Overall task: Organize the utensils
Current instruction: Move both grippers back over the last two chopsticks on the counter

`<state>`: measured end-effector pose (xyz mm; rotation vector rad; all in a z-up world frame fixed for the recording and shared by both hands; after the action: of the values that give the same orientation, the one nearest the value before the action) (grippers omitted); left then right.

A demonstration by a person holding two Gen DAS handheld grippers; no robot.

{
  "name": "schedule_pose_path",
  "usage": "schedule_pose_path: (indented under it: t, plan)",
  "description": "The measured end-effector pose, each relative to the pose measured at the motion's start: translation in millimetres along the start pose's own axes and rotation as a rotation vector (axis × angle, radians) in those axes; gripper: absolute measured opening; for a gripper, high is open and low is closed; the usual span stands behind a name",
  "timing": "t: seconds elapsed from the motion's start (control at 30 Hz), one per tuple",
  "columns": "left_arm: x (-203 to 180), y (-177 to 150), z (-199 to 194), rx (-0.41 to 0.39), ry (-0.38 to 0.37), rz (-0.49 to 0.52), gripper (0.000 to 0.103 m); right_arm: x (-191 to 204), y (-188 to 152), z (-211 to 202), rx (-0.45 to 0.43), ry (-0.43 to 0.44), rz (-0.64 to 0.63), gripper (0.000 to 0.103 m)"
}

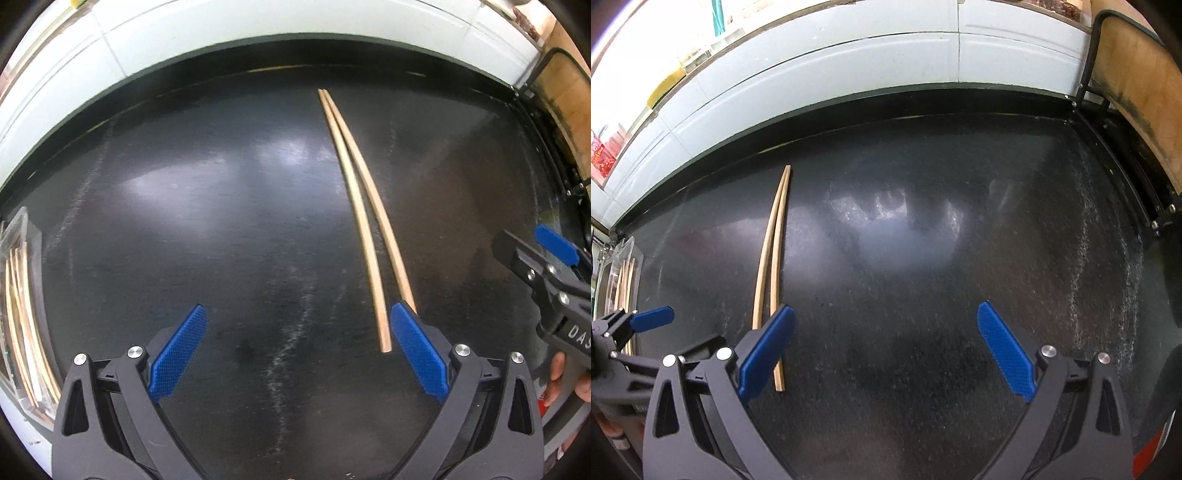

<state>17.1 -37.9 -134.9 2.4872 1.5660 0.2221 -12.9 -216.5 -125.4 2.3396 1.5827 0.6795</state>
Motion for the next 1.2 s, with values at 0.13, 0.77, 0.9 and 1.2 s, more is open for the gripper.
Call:
schedule_pose_path:
  t: [0.13,0.77,0.9,1.2]
  plan:
    - [-8,2,9,0.008,-0.021,0.005,0.097,-1,7,1,0.005,0.002,0.012,0.096]
    - [-5,23,44,0.019,0.04,0.011,0.097,10,26,22,0.049,0.015,-0.017,0.096]
    - [6,20,43,0.008,0.048,-0.004,0.098,41,26,38,0.068,0.011,-0.121,0.096]
    - [-2,24,41,-0.002,0.038,0.072,0.098,75,25,69,0.102,-0.028,-0.192,0.096]
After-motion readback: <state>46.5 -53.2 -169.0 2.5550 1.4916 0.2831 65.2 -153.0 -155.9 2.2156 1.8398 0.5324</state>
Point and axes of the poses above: each gripper's, at about its wrist camera, not at the fingertips, and z roughly the way its jaws point, x to its left, y to its top, the point moved 6 cm from there along z, roughly the way its jaws point, and after that the axes turned 11 degrees about z, right-handed, at the moved point
